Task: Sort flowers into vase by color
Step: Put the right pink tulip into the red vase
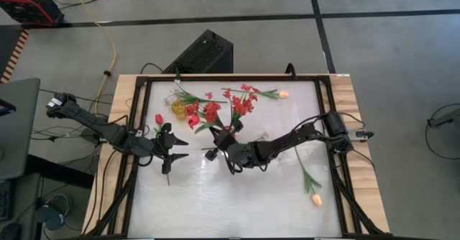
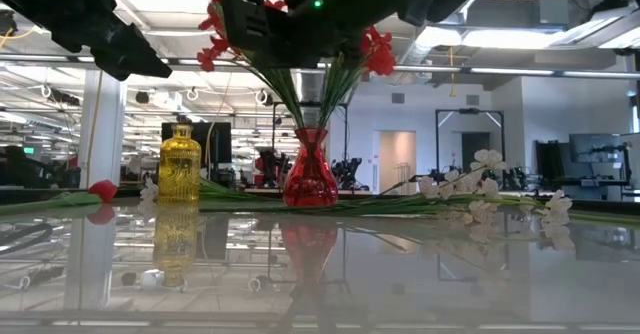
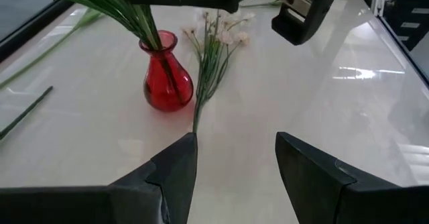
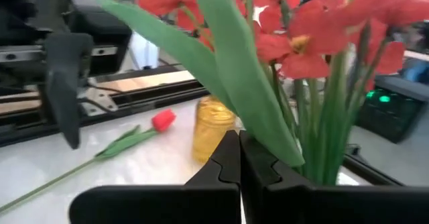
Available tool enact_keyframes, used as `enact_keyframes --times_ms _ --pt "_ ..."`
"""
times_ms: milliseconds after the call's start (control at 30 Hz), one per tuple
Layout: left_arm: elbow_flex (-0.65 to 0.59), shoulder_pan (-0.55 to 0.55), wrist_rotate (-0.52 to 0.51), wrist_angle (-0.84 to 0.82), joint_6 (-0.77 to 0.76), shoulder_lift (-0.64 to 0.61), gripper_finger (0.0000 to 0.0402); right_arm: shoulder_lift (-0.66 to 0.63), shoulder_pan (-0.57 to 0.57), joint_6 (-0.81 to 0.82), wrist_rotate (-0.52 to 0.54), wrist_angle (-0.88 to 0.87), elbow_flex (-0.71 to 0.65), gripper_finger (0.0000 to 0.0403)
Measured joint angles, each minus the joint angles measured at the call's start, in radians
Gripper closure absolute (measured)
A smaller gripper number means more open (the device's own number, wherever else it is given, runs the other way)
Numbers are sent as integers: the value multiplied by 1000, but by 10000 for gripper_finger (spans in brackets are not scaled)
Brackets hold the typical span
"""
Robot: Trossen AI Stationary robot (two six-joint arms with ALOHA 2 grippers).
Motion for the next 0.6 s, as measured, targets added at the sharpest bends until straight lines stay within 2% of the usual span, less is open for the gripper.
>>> enact_keyframes --times_ms 267,400,500,600 --pt "0 0 0 -49 -17 0 212 -4 14 -12 19 -19 0 386" --pt "0 0 8 -119 -105 0 212 -48 27 43 12 -145 0 386" --pt "0 0 34 -203 -215 0 212 -106 38 124 -69 -296 0 386" --pt "0 0 99 -311 -372 0 212 -169 51 217 -196 -461 0 382"
